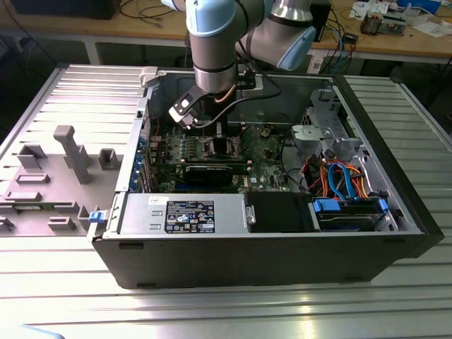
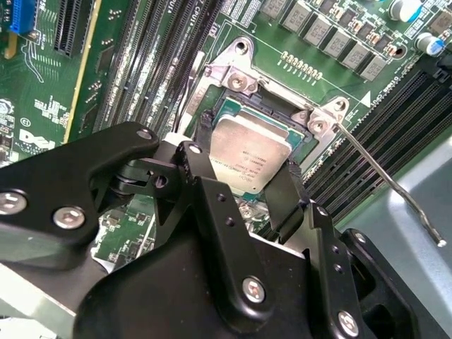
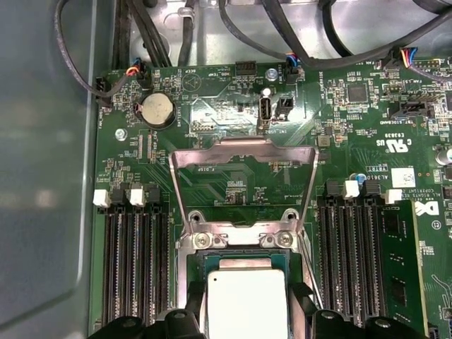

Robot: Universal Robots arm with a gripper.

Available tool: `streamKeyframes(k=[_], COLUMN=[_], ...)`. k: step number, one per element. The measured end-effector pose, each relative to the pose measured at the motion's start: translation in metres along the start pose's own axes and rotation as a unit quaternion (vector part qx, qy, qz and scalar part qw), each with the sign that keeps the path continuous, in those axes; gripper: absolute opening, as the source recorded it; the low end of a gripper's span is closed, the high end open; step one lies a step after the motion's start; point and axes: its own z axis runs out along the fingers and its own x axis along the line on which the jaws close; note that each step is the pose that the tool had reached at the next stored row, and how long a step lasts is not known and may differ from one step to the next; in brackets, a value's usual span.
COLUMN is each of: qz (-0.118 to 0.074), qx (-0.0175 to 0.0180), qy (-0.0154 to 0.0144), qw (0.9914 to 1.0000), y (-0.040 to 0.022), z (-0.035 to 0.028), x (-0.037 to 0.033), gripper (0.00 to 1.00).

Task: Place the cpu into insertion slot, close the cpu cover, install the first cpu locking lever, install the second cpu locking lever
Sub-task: 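Place the cpu into insertion slot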

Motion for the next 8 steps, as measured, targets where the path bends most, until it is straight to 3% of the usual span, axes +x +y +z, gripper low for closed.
streamKeyframes(k=[8], qz=[0.002], qx=[-0.0005], qy=[0.0003], qw=[1.0], y=[0.0003], z=[0.0005], x=[0.0004], gripper=[0.55])
